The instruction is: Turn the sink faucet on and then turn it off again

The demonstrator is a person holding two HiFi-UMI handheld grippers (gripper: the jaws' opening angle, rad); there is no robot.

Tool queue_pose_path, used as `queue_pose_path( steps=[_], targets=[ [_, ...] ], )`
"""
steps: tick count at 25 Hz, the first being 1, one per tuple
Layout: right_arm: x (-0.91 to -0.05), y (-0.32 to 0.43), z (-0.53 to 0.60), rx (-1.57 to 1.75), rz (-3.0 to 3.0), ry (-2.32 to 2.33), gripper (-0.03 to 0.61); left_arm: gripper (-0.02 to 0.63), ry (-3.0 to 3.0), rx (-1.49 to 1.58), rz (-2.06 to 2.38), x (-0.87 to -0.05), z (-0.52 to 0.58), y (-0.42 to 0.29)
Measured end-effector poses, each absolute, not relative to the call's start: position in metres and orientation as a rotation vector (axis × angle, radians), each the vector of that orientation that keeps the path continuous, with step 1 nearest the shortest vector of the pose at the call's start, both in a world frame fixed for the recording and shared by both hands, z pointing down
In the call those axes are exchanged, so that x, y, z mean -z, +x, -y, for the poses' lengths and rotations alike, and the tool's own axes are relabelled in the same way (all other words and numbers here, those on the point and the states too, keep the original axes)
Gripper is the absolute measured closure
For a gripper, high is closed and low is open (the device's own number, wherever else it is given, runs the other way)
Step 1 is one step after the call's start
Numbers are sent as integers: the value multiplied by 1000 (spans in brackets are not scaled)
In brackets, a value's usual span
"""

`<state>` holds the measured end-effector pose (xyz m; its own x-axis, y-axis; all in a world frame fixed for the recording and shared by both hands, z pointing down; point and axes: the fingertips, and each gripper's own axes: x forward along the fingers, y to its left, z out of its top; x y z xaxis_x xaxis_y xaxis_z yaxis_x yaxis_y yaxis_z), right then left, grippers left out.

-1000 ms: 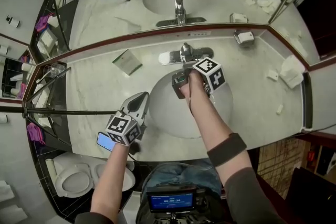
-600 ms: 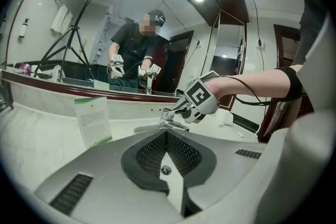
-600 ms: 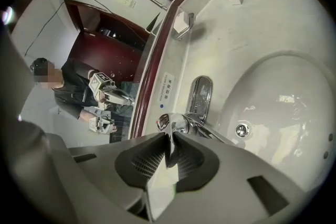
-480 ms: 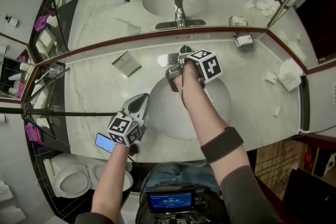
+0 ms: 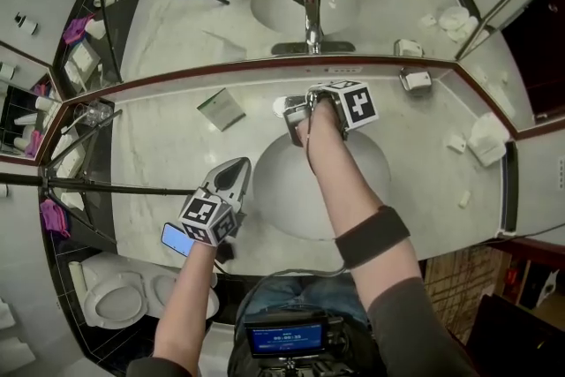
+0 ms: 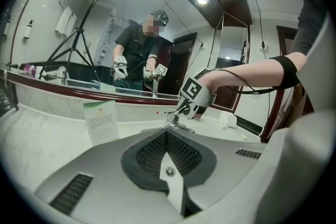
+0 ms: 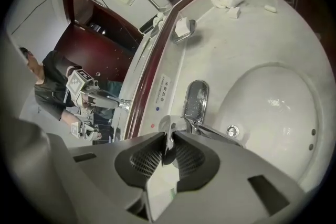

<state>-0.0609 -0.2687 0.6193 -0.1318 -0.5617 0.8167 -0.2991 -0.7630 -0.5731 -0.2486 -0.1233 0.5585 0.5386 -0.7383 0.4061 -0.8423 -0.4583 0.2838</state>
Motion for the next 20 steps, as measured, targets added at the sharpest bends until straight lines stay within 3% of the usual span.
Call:
queue_pose_path(
  steps=[20],
  targets=[
    [-614, -74, 245, 2024, -1375, -1932, 505, 612, 2332, -312, 1305, -536, 110, -258]
  ],
)
